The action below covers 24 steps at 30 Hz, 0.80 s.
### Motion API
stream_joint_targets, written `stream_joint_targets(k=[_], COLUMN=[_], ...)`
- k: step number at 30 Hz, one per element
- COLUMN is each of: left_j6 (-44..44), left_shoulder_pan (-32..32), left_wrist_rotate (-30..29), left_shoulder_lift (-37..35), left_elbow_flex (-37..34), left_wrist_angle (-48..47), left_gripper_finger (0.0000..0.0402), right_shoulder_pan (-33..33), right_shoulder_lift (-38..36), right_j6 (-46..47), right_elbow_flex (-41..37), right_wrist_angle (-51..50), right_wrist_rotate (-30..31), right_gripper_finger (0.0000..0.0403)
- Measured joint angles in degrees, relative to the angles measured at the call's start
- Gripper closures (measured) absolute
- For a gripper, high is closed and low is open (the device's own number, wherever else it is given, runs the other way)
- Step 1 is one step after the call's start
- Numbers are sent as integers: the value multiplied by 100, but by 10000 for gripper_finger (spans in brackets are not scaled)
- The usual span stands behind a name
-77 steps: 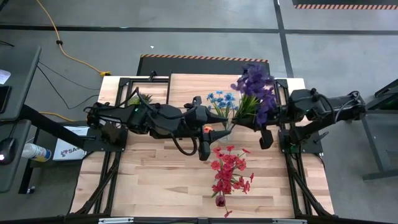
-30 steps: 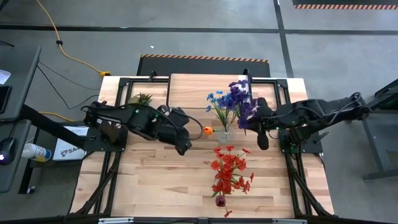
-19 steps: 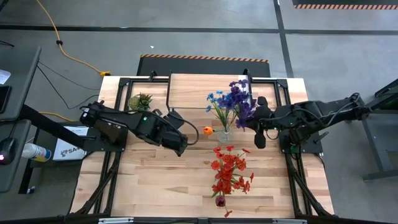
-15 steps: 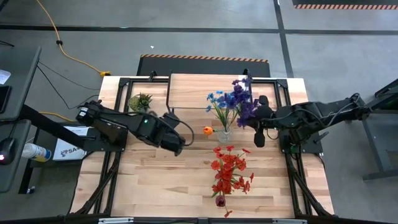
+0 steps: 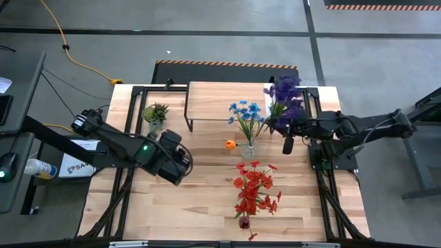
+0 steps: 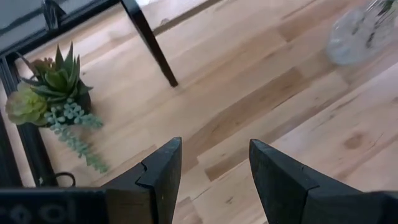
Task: Pick and place flowers into a vace then onto a shelf
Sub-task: Put the purple flowers into the top transparent vase
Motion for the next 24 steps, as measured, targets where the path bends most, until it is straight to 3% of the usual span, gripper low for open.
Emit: stream_joint_targets(k=[8, 24], left_j6=[-16, -18], left_shoulder_pan=[-90, -85], left_wrist_rotate=[-268, -909], left_shoulder_lift=[-1, -1], left_elbow_flex=[0, 0], left_wrist_angle=[-73, -70], left_gripper_finger=[183, 183], right_shoulder_pan=[-152, -150], right_shoulder_lift=[6, 609], right_j6=[183, 651], right_elbow_flex=[-829, -916], right_wrist_angle=[1153, 1166], right_wrist_rotate=[-82, -195], right_gripper_finger=[395, 395])
